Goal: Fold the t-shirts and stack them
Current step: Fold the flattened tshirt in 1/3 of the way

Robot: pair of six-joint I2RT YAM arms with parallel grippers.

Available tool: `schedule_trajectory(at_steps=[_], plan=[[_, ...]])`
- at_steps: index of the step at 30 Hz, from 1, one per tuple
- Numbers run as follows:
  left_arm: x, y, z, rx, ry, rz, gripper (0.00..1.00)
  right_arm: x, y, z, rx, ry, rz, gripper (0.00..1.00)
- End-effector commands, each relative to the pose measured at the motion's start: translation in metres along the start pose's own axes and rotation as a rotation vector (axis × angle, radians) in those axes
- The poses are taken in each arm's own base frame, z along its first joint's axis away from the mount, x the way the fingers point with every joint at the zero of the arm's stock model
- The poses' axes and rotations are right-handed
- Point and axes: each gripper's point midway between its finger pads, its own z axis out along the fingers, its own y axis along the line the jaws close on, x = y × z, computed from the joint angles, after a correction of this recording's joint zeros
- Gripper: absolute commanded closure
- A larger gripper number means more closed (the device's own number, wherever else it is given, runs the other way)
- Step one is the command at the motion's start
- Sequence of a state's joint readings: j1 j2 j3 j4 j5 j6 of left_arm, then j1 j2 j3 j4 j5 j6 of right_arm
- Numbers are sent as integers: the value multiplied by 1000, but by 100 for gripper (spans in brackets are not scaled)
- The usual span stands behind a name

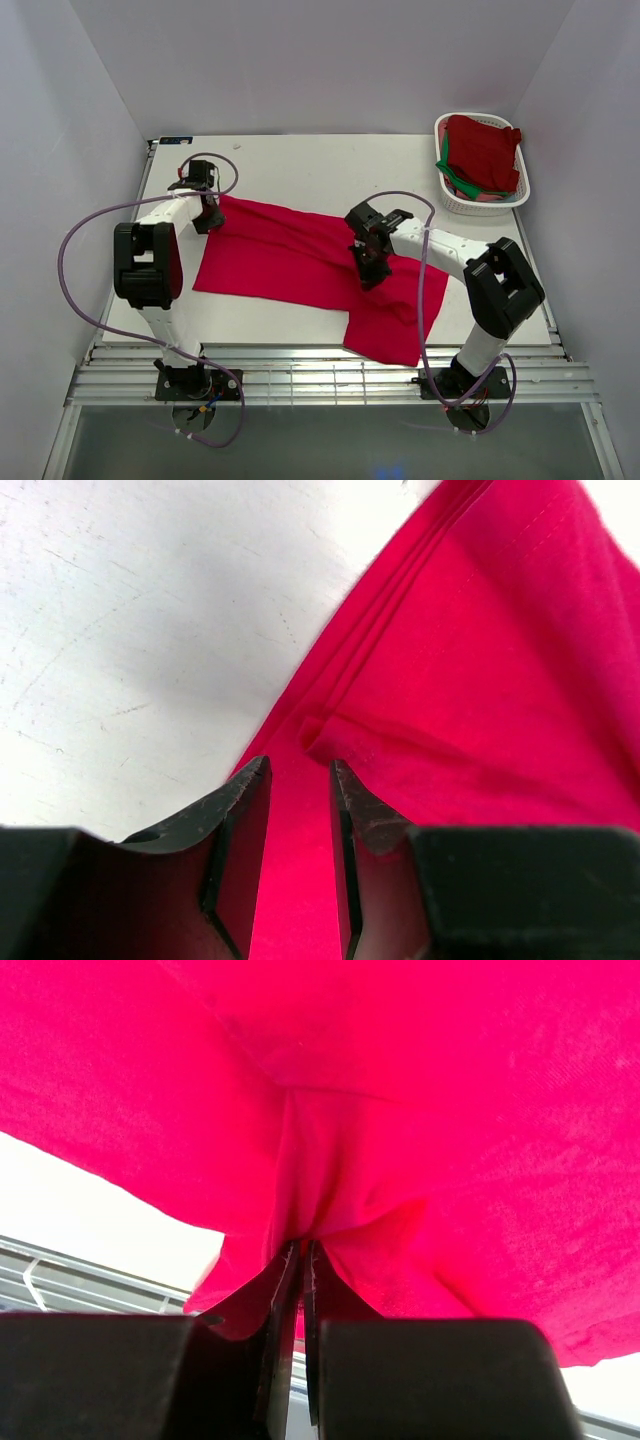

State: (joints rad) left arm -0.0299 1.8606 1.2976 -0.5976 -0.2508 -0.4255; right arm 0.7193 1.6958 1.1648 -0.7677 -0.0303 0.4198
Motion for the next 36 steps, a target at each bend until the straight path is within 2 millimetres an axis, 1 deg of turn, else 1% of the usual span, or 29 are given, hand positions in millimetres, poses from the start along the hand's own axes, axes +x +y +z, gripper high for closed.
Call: schedule_trajectory(at_steps=[1, 3, 6, 8, 14, 20, 22, 24, 25, 27, 29, 30, 32, 36], plan=[[-22, -1, -24, 26, -90, -48, 59, 6, 14, -4, -15, 32, -1, 92], [-24, -2, -28, 36, -100, -60, 59, 8, 17, -4, -11, 36, -4, 92], [-23, -2, -27, 37, -101, -66, 58, 9, 24, -6, -14, 33, -14, 92], [-19, -3, -23, 38, -86, -63, 57, 11, 30, -8, -15, 33, -28, 92], [-5, 0, -13, 28, -57, -61, 57, 13, 37, -10, -16, 32, -34, 92], [8, 1, -2, 19, -28, -59, 58, 7, 49, -16, -30, 12, -43, 91], [10, 2, -1, 19, -23, -60, 61, 7, 53, -17, -35, 14, -51, 91], [9, 2, -3, 20, -29, -61, 67, 10, 55, -14, -35, 27, -57, 90], [9, 3, -4, 14, -32, -58, 72, 14, 55, -11, -32, 39, -61, 90], [6, 5, -8, 12, -46, -55, 78, 17, 56, -8, -31, 53, -66, 89], [4, 8, -11, 2, -57, -50, 87, 20, 62, -5, -38, 59, -80, 89], [0, 9, -16, 4, -72, -54, 91, 21, 65, -6, -48, 58, -87, 88], [0, 11, -18, 1, -77, -56, 99, 24, 75, -4, -87, 73, -105, 84], [1, 13, -21, -5, -72, -57, 100, 29, 89, -3, -134, 93, -160, 77]])
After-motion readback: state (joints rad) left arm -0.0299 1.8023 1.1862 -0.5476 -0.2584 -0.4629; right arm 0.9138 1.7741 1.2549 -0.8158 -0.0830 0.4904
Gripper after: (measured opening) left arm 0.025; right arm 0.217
